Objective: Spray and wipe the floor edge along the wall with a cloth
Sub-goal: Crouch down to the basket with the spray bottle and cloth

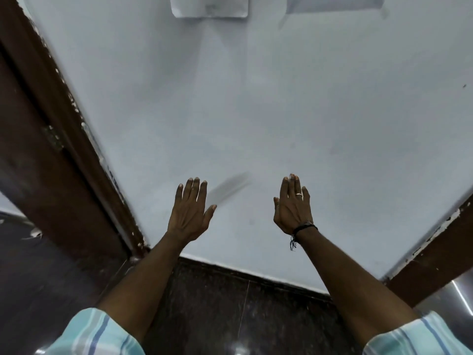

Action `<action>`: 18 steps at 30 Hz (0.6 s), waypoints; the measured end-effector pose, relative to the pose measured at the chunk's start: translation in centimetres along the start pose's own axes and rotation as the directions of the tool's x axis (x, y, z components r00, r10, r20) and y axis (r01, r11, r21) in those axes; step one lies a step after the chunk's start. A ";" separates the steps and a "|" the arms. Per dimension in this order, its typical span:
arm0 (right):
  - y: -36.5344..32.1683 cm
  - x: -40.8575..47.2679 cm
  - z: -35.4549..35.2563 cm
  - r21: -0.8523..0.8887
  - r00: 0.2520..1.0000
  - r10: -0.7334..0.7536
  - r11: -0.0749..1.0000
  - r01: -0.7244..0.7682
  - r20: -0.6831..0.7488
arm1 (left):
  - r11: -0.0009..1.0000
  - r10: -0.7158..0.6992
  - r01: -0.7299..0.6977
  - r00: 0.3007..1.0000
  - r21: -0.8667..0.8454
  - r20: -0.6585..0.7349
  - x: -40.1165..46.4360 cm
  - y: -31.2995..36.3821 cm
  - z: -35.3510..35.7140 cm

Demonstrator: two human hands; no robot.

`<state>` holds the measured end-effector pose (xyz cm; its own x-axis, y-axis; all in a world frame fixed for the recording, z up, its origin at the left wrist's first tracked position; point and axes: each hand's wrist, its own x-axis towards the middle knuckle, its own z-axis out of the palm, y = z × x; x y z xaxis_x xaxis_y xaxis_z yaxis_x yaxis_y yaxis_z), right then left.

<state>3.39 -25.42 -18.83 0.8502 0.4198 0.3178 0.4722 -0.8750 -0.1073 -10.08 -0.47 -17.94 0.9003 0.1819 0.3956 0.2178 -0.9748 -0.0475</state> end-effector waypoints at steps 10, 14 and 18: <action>-4.1 -4.3 6.2 0.027 0.974 -0.045 0.999 0.040 0.222 | 0.990 -0.106 0.115 0.989 -0.080 0.102 -5.1 -3.8 4.2; -6.8 -3.7 7.9 0.017 0.966 -0.075 0.997 0.073 0.248 | 0.975 -0.177 0.193 0.973 -0.106 0.150 -6.8 -6.6 5.8; -10.6 -2.0 9.6 0.014 0.960 -0.132 0.991 0.133 0.246 | 0.959 -0.239 0.260 0.956 -0.111 0.170 -8.1 -10.6 6.9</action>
<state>-1.10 -14.67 -27.40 0.8111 0.5783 0.0872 0.5843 -0.8079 -0.0774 -17.12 9.27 -26.97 0.8727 0.4288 0.2333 0.4007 -0.9023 0.1593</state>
